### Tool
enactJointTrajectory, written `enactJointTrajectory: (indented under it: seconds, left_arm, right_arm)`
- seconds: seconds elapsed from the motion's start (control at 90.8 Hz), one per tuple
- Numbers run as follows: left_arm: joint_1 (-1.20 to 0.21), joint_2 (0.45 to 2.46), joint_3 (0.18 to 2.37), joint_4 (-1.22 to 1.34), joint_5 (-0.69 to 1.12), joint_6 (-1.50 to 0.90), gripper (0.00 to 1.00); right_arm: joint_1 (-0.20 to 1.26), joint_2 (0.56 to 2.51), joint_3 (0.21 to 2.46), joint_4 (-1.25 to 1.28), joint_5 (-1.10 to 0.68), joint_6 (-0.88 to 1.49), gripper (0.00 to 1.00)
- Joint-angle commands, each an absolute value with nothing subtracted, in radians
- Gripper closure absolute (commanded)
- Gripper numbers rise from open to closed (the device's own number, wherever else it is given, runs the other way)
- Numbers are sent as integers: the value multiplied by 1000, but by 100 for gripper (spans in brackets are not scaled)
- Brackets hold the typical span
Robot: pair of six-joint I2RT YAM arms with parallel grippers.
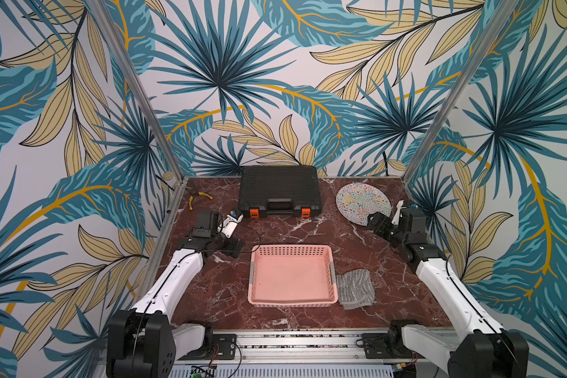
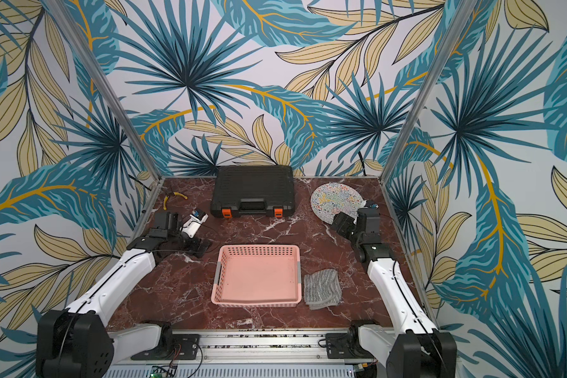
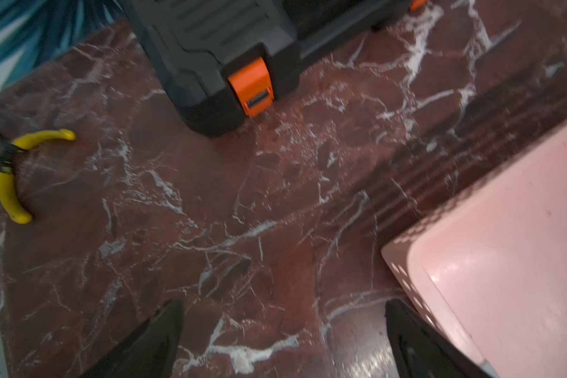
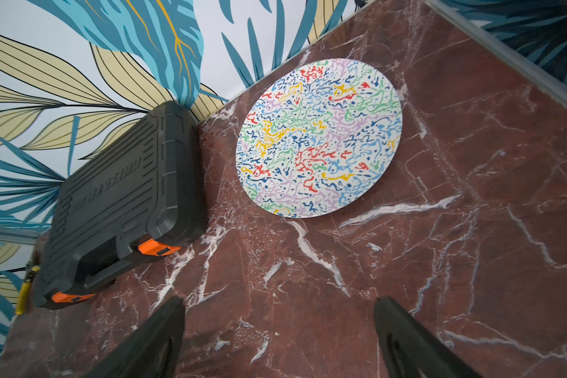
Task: Wipe the wet plate dry
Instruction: Reset both arms
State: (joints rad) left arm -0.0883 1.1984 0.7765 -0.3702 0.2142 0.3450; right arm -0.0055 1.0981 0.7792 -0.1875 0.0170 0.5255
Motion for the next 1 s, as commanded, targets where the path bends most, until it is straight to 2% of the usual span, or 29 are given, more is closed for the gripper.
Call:
enactJointTrajectory:
  seconds: [0.0,0.297,0.352,0.485,0.606,0.672,0.804,0.991]
  left_arm:
    - [-82,1185,662,16,200,229,0]
    - [-63,1381,408,704,167,173,0]
    - [-63,1413,406,716,160,175,0]
    - [-46,1554,316,1054,95,118,0]
    - [-45,1512,390,833,38,102,0]
    - [-45,1519,398,839,-26,71,0]
    - [-47,1516,408,816,-36,70,0]
    - [-52,1517,408,817,-44,74,0]
  right_arm:
    - [-5,1061,724,-95,89,470,1]
    - [-3,1016,586,116,164,286,0]
    - [-3,1032,550,155,197,235,0]
    - [-3,1097,481,299,213,163,0]
    - [-3,1163,399,534,209,142,0]
    - [-3,1229,372,671,219,118,0]
    - [-5,1372,374,805,216,86,0]
    - [-2,1494,394,869,167,65,0]
